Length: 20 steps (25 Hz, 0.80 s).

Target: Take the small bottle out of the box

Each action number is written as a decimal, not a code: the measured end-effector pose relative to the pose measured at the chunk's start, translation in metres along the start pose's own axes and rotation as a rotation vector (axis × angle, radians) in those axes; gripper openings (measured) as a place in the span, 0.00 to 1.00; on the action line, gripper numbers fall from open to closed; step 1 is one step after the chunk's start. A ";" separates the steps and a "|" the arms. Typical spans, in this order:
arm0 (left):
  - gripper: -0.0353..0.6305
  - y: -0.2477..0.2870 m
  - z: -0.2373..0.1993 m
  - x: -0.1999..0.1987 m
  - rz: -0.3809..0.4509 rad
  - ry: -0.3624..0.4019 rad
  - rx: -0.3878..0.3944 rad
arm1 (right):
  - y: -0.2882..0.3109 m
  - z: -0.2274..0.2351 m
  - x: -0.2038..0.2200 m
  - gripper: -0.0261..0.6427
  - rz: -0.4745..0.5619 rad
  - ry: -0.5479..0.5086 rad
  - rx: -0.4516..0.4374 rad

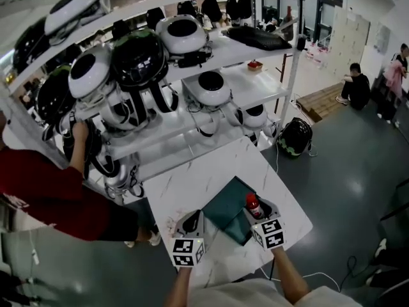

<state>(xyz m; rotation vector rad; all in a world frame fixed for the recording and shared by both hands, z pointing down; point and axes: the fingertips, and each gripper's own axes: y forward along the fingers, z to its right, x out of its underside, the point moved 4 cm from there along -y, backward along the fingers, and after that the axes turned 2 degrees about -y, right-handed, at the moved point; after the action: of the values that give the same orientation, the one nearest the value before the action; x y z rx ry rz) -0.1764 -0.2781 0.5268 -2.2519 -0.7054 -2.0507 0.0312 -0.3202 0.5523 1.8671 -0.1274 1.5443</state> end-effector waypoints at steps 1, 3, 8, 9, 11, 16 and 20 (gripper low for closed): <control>0.08 -0.002 0.000 -0.005 0.010 0.005 -0.004 | -0.003 0.000 -0.005 0.39 0.011 -0.007 0.003; 0.08 -0.006 0.000 -0.015 0.031 0.014 -0.010 | -0.007 0.001 -0.015 0.39 0.034 -0.016 0.011; 0.08 -0.010 -0.006 -0.034 0.071 0.027 -0.026 | -0.014 0.002 -0.042 0.39 0.092 -0.028 0.025; 0.08 -0.012 -0.007 -0.035 0.076 0.028 -0.029 | -0.016 0.002 -0.048 0.39 0.105 -0.031 0.027; 0.08 -0.016 -0.009 -0.039 0.086 0.032 -0.034 | -0.021 0.001 -0.060 0.39 0.130 -0.039 0.032; 0.08 -0.023 -0.013 -0.047 0.109 0.043 -0.048 | -0.026 -0.002 -0.076 0.39 0.164 -0.058 0.036; 0.08 -0.025 -0.016 -0.048 0.118 0.043 -0.057 | -0.027 -0.005 -0.076 0.39 0.167 -0.057 0.040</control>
<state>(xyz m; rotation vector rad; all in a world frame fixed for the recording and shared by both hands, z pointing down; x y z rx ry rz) -0.2013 -0.2751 0.4765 -2.2124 -0.5052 -2.0824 0.0190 -0.3236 0.4725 1.9743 -0.2866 1.6154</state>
